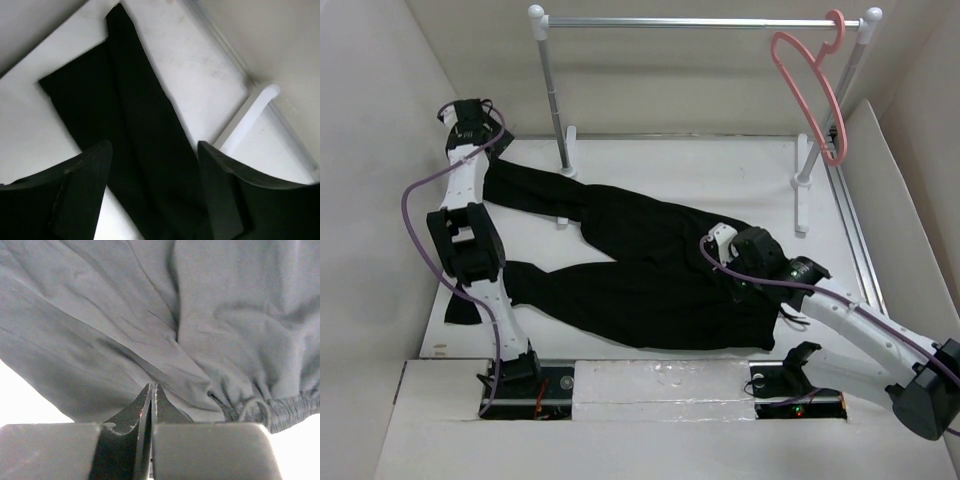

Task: Place the trousers on the hanger
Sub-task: Fold the trousers

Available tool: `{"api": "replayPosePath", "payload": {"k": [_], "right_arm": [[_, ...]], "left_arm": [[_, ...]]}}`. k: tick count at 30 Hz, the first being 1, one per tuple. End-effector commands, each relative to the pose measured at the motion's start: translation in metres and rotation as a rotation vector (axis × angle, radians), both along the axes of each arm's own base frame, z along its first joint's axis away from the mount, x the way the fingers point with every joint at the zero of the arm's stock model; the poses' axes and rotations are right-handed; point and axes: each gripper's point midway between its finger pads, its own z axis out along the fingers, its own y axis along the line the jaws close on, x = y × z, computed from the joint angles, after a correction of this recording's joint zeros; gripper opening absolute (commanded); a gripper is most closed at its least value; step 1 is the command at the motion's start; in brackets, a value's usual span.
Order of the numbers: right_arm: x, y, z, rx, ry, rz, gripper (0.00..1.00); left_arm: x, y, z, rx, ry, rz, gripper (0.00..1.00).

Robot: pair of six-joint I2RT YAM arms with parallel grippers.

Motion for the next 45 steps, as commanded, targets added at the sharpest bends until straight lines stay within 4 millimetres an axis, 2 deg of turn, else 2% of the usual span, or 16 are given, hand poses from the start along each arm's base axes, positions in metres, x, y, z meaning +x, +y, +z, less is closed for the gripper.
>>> {"api": "replayPosePath", "payload": {"k": [1, 2, 4, 7, 9, 14, 16, 21, 23, 25, 26, 33, 37, 38, 41, 45], "right_arm": [[0.000, -0.010, 0.001, -0.018, -0.027, -0.081, 0.00], [0.001, -0.015, -0.005, -0.041, -0.030, -0.098, 0.00], [0.003, -0.019, -0.008, -0.051, -0.019, -0.114, 0.07], [0.006, -0.013, -0.010, -0.043, -0.011, -0.103, 0.47], [0.006, -0.008, -0.012, -0.026, -0.001, -0.088, 0.60], [-0.001, 0.005, -0.016, 0.029, 0.017, -0.039, 0.62], [-0.007, 0.005, -0.020, 0.027, 0.029, -0.030, 0.63], [-0.014, -0.002, -0.022, 0.035, 0.044, -0.070, 0.64], [-0.017, -0.004, -0.020, 0.043, 0.045, -0.091, 0.64], [-0.020, -0.006, -0.018, 0.043, 0.053, -0.100, 0.64], [-0.015, -0.010, -0.014, 0.033, 0.026, -0.122, 0.64], [-0.007, -0.016, -0.004, -0.004, -0.013, -0.136, 0.64], [-0.007, -0.018, -0.002, -0.026, -0.010, -0.120, 0.64], [-0.007, -0.018, -0.002, -0.026, -0.010, -0.118, 0.64], [-0.006, -0.024, -0.001, -0.026, -0.012, -0.134, 0.64], [0.007, -0.032, 0.001, -0.022, -0.037, -0.145, 0.72]], "left_arm": [[-0.044, -0.001, 0.021, 0.026, -0.040, 0.006, 0.61], [-0.056, -0.007, 0.032, 0.012, -0.078, 0.012, 0.58], [-0.080, -0.020, -0.015, -0.026, -0.022, 0.004, 0.57], [-0.105, -0.034, -0.058, -0.101, 0.042, 0.002, 0.58], [-0.107, -0.040, -0.077, -0.141, 0.062, 0.005, 0.60], [-0.090, -0.038, -0.111, -0.174, 0.112, 0.027, 0.61], [-0.079, -0.030, -0.110, -0.183, 0.108, 0.048, 0.61], [-0.063, -0.020, -0.142, -0.188, 0.172, 0.102, 0.55], [-0.056, -0.017, -0.150, -0.194, 0.179, 0.131, 0.35], [-0.049, -0.014, -0.146, -0.192, 0.167, 0.141, 0.03], [-0.047, -0.011, -0.148, -0.204, 0.170, 0.141, 0.00], [-0.075, 0.013, -0.123, -0.119, 0.191, 0.199, 0.00], [-0.120, 0.032, -0.130, -0.104, 0.265, 0.240, 0.00], [-0.128, 0.040, -0.119, -0.084, 0.248, 0.261, 0.00], [-0.159, 0.046, -0.122, -0.061, 0.287, 0.283, 0.00], [-0.173, 0.042, -0.121, -0.053, 0.318, 0.263, 0.00]]}}
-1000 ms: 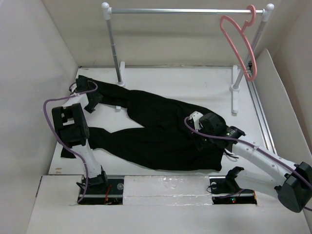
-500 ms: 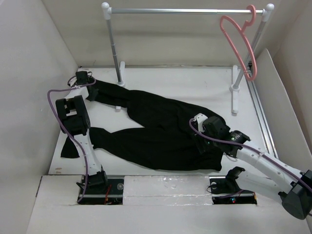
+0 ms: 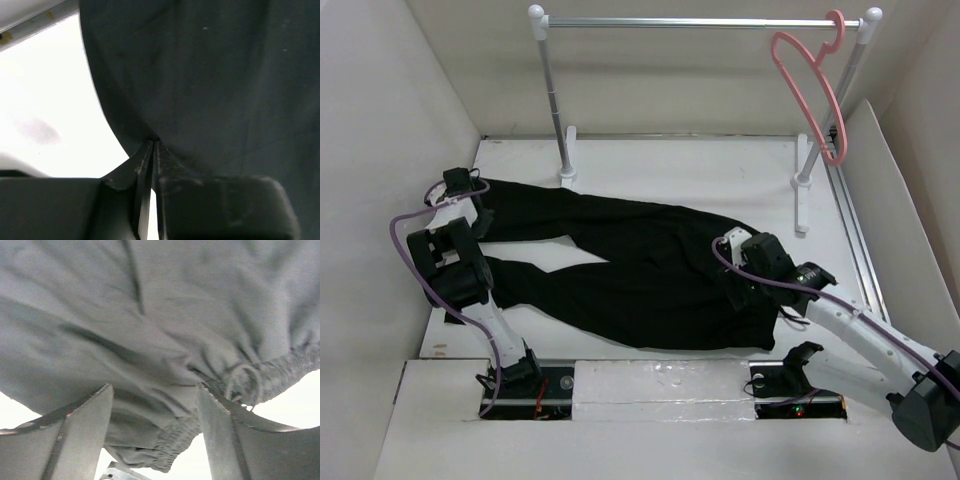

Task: Place the trousers on the hanger
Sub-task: Fold the trousers

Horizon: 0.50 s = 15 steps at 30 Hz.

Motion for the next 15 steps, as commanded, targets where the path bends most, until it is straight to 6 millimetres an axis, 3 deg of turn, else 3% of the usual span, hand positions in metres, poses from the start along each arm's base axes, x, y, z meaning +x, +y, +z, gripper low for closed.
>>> {"api": "replayPosePath", "payload": {"k": [1, 3, 4, 5, 9, 12, 13, 14, 15], "right_arm": [[0.022, -0.002, 0.023, 0.026, -0.083, -0.002, 0.74], [0.034, -0.009, 0.027, 0.028, -0.088, -0.034, 0.80], [0.048, -0.014, 0.032, 0.035, -0.106, -0.065, 0.80], [0.048, -0.014, 0.030, 0.030, -0.098, -0.065, 0.80], [0.083, -0.056, 0.039, 0.079, -0.147, -0.262, 0.83], [0.097, -0.086, 0.038, 0.117, -0.172, -0.411, 0.85], [0.102, -0.112, 0.033, 0.128, -0.181, -0.509, 0.86], [0.105, -0.120, 0.032, 0.151, -0.188, -0.539, 0.86], [0.106, -0.130, 0.027, 0.162, -0.189, -0.573, 0.86]], "left_arm": [[-0.002, -0.001, 0.025, 0.046, -0.008, -0.035, 0.04], [0.003, -0.006, 0.036, 0.029, -0.030, -0.080, 0.11], [0.014, -0.014, 0.062, 0.027, -0.098, -0.123, 0.15], [0.014, -0.014, 0.062, 0.027, -0.098, -0.123, 0.15], [0.030, -0.050, 0.105, 0.043, -0.242, -0.241, 0.27], [0.035, -0.095, 0.129, -0.025, -0.364, -0.355, 0.34], [0.031, -0.112, 0.136, -0.044, -0.397, -0.402, 0.35], [0.033, -0.142, 0.142, -0.048, -0.422, -0.477, 0.42], [0.030, -0.159, 0.143, -0.050, -0.425, -0.520, 0.42]]}}
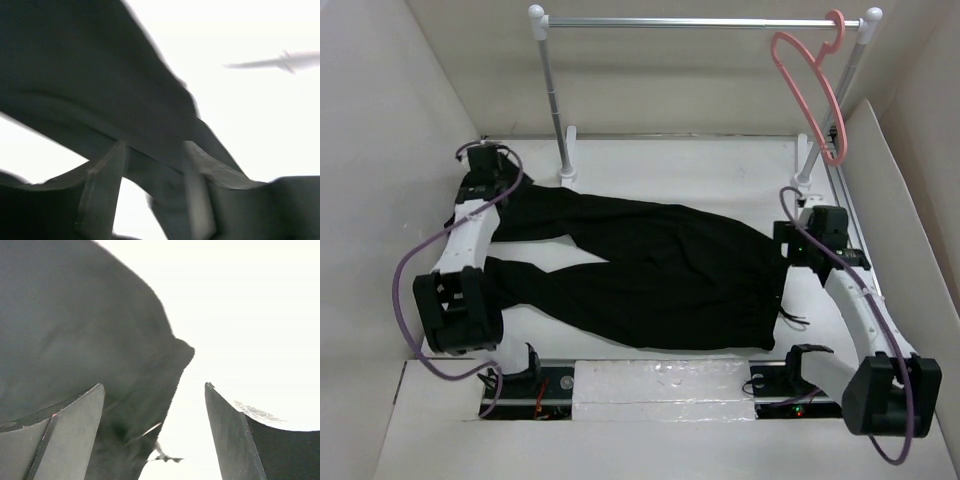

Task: Place the trousers on the hanger
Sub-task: Fold the trousers

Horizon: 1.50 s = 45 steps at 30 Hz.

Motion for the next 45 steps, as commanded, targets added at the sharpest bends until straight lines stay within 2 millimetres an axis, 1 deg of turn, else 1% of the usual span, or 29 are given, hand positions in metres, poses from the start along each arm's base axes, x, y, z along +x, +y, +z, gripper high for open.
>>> {"api": "replayPosePath", "payload": {"k": [1, 2, 4, 5, 9, 11, 14, 17, 18, 19, 21, 23, 25, 26, 28, 29, 30, 32, 33, 34, 35, 36, 38, 39, 40, 42, 43, 44, 45], "right_arm": [[0.028, -0.036, 0.000, 0.077, -0.104, -0.146, 0.86], [0.032, -0.036, -0.005, 0.122, -0.104, -0.137, 0.86], [0.038, -0.040, -0.024, 0.163, -0.048, -0.146, 0.87], [0.045, -0.040, -0.033, 0.176, -0.017, -0.139, 0.87], [0.049, -0.041, -0.051, 0.182, 0.024, -0.143, 0.86], [0.052, -0.040, -0.059, 0.226, 0.031, -0.176, 0.84], [0.055, -0.032, -0.070, 0.282, 0.042, -0.177, 0.75], [0.054, -0.029, -0.081, 0.318, 0.066, -0.203, 0.32], [0.055, -0.032, -0.077, 0.308, 0.050, -0.212, 0.12], [0.057, -0.035, -0.071, 0.292, 0.033, -0.222, 0.08], [0.063, -0.053, -0.054, 0.231, -0.021, -0.272, 0.00], [0.079, -0.079, -0.018, 0.160, -0.118, -0.312, 0.00], [0.088, -0.097, -0.003, 0.109, -0.130, -0.326, 0.00], [0.103, -0.117, 0.024, 0.069, -0.177, -0.361, 0.00], [0.113, -0.135, 0.040, 0.034, -0.193, -0.383, 0.00], [0.126, -0.146, 0.050, 0.022, -0.213, -0.400, 0.04], [0.130, -0.158, 0.054, -0.013, -0.216, -0.401, 0.25], [0.139, -0.165, 0.052, -0.016, -0.193, -0.391, 0.63], [0.145, -0.165, 0.062, -0.015, -0.202, -0.366, 0.90], [0.148, -0.155, 0.067, -0.014, -0.187, -0.302, 0.97], [0.148, -0.155, 0.067, -0.014, -0.187, -0.301, 0.97], [0.145, -0.137, 0.072, -0.010, -0.196, -0.251, 0.98], [0.136, -0.105, 0.076, 0.031, -0.231, -0.186, 0.97], [0.118, -0.085, 0.076, 0.056, -0.260, -0.157, 0.94], [0.109, -0.053, 0.076, 0.116, -0.272, -0.096, 0.92], [0.087, -0.018, 0.068, 0.160, -0.283, -0.025, 0.84], [0.060, 0.010, 0.055, 0.209, -0.263, 0.015, 0.82], [0.046, 0.022, 0.048, 0.226, -0.249, 0.043, 0.78], [0.031, 0.032, 0.039, 0.241, -0.226, 0.064, 0.76]], "left_arm": [[-0.005, -0.074, 0.026, -0.026, -0.098, -0.221, 0.48], [-0.009, -0.110, 0.028, -0.026, -0.109, -0.310, 0.48], [-0.021, -0.144, 0.031, -0.015, -0.129, -0.386, 0.49], [-0.031, -0.171, 0.032, -0.005, -0.146, -0.443, 0.49], [-0.060, -0.216, 0.027, 0.004, -0.153, -0.564, 0.49], [-0.072, -0.227, 0.029, -0.003, -0.169, -0.605, 0.49], [-0.093, -0.238, 0.020, 0.001, -0.156, -0.653, 0.48], [-0.107, -0.243, 0.016, 0.005, -0.155, -0.672, 0.47], [-0.110, -0.241, 0.015, 0.010, -0.153, -0.672, 0.46], [-0.114, -0.244, 0.017, 0.009, -0.156, -0.684, 0.46], [-0.120, -0.246, 0.018, 0.029, -0.149, -0.683, 0.43], [-0.125, -0.249, 0.020, 0.033, -0.149, -0.685, 0.43], [-0.127, -0.249, 0.021, 0.031, -0.150, -0.680, 0.43], [-0.129, -0.249, 0.018, 0.023, -0.133, -0.670, 0.43], [-0.129, -0.246, 0.017, 0.029, -0.120, -0.656, 0.44], [-0.129, -0.244, 0.015, 0.034, -0.112, -0.648, 0.44], [-0.129, -0.242, 0.015, 0.041, -0.109, -0.638, 0.45], [-0.127, -0.232, 0.009, 0.089, -0.066, -0.601, 0.47], [-0.124, -0.228, 0.015, 0.111, -0.068, -0.585, 0.48], [-0.119, -0.201, 0.006, 0.192, 0.003, -0.485, 0.54], [-0.119, -0.201, 0.006, 0.193, 0.003, -0.484, 0.54], [-0.116, -0.190, 0.007, 0.206, 0.018, -0.438, 0.58], [-0.111, -0.148, 0.003, 0.223, 0.057, -0.292, 0.60], [-0.113, -0.133, -0.003, 0.206, 0.077, -0.249, 0.60], [-0.113, -0.107, 0.002, 0.152, 0.062, -0.168, 0.59], [-0.122, -0.078, -0.008, 0.120, 0.071, -0.081, 0.59], [-0.127, -0.071, -0.001, 0.088, 0.036, -0.067, 0.59], [-0.129, -0.050, -0.002, 0.087, 0.028, -0.020, 0.60], [-0.136, -0.046, -0.010, 0.076, 0.047, -0.018, 0.61]]}}
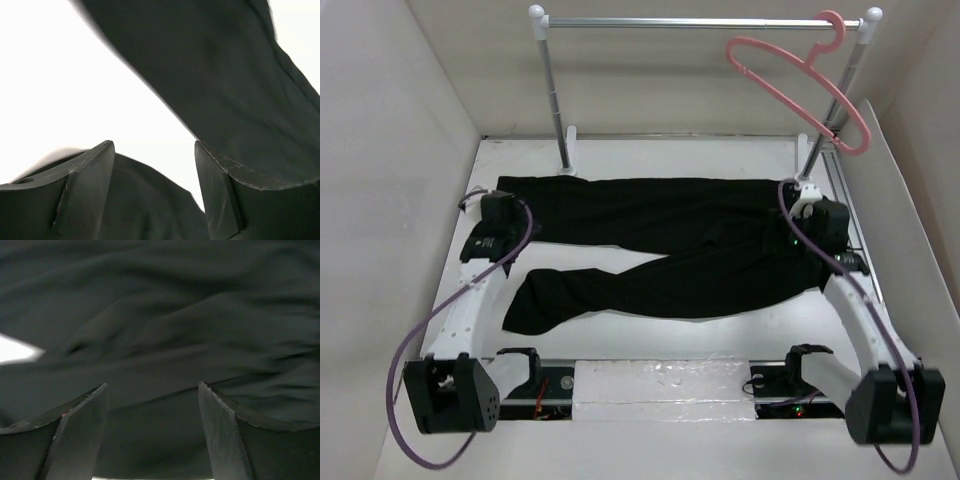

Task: Place the trousers on the hanger
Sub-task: Fold the trousers

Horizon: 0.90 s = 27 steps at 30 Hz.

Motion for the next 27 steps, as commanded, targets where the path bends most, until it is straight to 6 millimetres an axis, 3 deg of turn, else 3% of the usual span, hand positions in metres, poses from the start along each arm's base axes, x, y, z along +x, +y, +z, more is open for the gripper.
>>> {"api": "replayPosePath", "payload": {"k": [1, 2, 4, 5, 6, 7, 9, 11, 14, 25, 27], "right_arm": [[-0.048, 0.040, -0.015, 0.097, -0.002, 0.096, 0.75], [-0.061, 0.053, -0.017, 0.111, -0.005, 0.148, 0.74], [-0.081, 0.059, -0.022, 0.109, 0.006, 0.183, 0.58], [-0.092, 0.065, -0.019, 0.108, -0.015, 0.220, 0.55], [-0.107, 0.073, -0.028, 0.071, 0.043, 0.280, 0.55], [-0.107, 0.073, -0.028, 0.071, 0.044, 0.281, 0.55], [-0.116, 0.093, -0.030, 0.062, 0.041, 0.402, 0.57], [-0.124, 0.109, -0.028, 0.071, 0.043, 0.481, 0.60], [-0.128, 0.115, -0.025, 0.042, 0.040, 0.508, 0.61], [-0.135, 0.150, 0.005, 0.026, -0.021, 0.619, 0.64], [-0.134, 0.152, 0.010, 0.029, -0.033, 0.626, 0.64]], "left_arm": [[-0.025, 0.016, 0.001, -0.042, 0.000, 0.041, 0.62], [-0.039, 0.016, -0.008, -0.041, 0.068, 0.041, 0.61], [-0.056, 0.015, -0.018, -0.044, 0.126, 0.048, 0.62], [-0.072, 0.015, -0.027, -0.047, 0.179, 0.058, 0.62], [-0.088, 0.008, -0.028, -0.075, 0.203, 0.083, 0.67], [-0.089, 0.008, -0.028, -0.075, 0.203, 0.084, 0.67], [-0.090, -0.005, -0.018, -0.156, 0.163, 0.088, 0.69], [-0.094, -0.011, -0.021, -0.202, 0.154, 0.101, 0.70], [-0.094, -0.012, -0.021, -0.243, 0.115, 0.144, 0.68], [-0.109, -0.007, -0.056, -0.246, 0.213, 0.233, 0.55], [-0.107, -0.008, -0.065, -0.249, 0.227, 0.242, 0.47]]}}
